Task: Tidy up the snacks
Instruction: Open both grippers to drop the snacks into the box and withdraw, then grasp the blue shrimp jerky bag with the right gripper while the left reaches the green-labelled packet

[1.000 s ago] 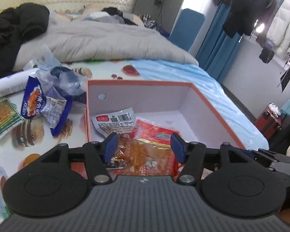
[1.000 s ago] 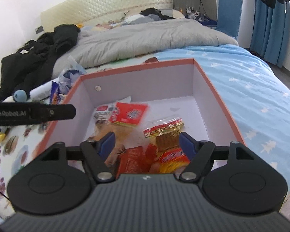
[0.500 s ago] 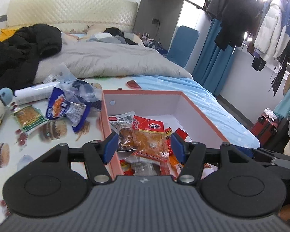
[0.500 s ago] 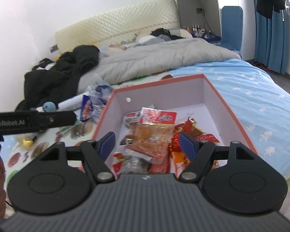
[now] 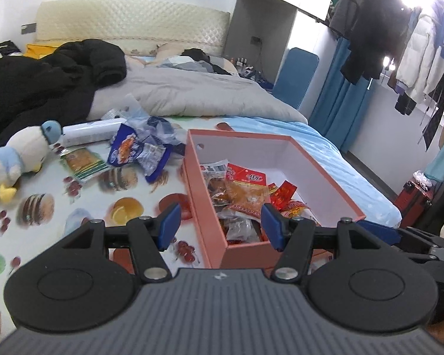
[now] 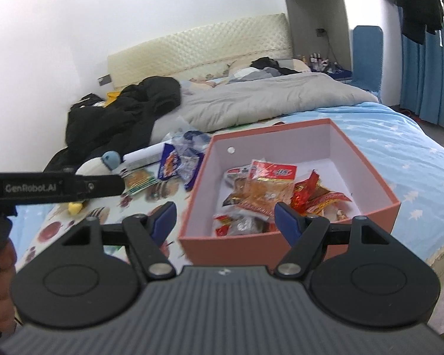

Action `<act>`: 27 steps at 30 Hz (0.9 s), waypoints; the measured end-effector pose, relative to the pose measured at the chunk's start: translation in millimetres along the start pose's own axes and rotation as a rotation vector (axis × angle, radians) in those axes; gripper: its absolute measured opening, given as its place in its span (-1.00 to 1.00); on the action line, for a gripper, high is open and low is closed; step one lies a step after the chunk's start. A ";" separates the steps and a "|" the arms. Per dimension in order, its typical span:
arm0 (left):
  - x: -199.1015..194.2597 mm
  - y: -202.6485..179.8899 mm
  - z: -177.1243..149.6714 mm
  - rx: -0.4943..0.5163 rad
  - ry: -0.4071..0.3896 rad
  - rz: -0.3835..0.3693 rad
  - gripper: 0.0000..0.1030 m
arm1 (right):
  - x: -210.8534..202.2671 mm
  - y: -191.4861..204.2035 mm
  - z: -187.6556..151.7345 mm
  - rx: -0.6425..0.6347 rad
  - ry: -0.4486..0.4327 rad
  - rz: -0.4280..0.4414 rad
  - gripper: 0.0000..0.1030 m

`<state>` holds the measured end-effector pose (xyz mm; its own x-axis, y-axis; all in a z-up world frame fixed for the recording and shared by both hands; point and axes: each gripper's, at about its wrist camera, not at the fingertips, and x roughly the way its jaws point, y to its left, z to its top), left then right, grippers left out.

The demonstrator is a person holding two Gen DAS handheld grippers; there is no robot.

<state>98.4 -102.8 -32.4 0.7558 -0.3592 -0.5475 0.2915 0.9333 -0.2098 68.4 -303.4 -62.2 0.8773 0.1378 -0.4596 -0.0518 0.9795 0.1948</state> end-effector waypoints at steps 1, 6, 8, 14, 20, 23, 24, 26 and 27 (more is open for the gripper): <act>-5.2 1.6 -2.7 -0.008 -0.001 0.004 0.27 | -4.2 3.5 -2.2 -0.009 -0.003 0.003 0.45; -33.4 12.5 -17.2 -0.038 -0.004 0.046 0.27 | -16.8 19.7 -9.4 -0.021 -0.003 0.036 0.45; -43.5 17.6 -22.9 -0.048 0.000 0.059 0.27 | -19.3 28.0 -10.8 -0.023 -0.002 0.062 0.45; -59.3 38.4 -41.4 -0.087 0.030 0.103 0.27 | -23.6 49.2 -17.7 -0.056 -0.009 0.107 0.45; -49.8 60.7 -51.8 -0.121 0.079 0.126 0.27 | -5.9 62.0 -27.0 -0.055 0.021 0.117 0.45; -39.6 72.9 -50.0 -0.124 0.085 0.141 0.27 | 4.0 67.1 -28.9 -0.051 0.028 0.125 0.45; -35.2 77.1 -48.7 -0.126 0.087 0.148 0.27 | 7.9 69.2 -28.6 -0.055 0.028 0.127 0.45; -24.7 86.2 -45.7 -0.134 0.090 0.158 0.27 | 16.3 72.7 -28.0 -0.065 0.027 0.128 0.45; -19.2 90.4 -44.3 -0.137 0.090 0.162 0.27 | 21.7 74.8 -27.1 -0.069 0.028 0.129 0.45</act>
<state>84.3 -11.4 -76.8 0.7289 -0.2092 -0.6519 0.0840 0.9723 -0.2182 70.7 -223.2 -81.0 0.8475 0.2661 -0.4592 -0.1966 0.9611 0.1942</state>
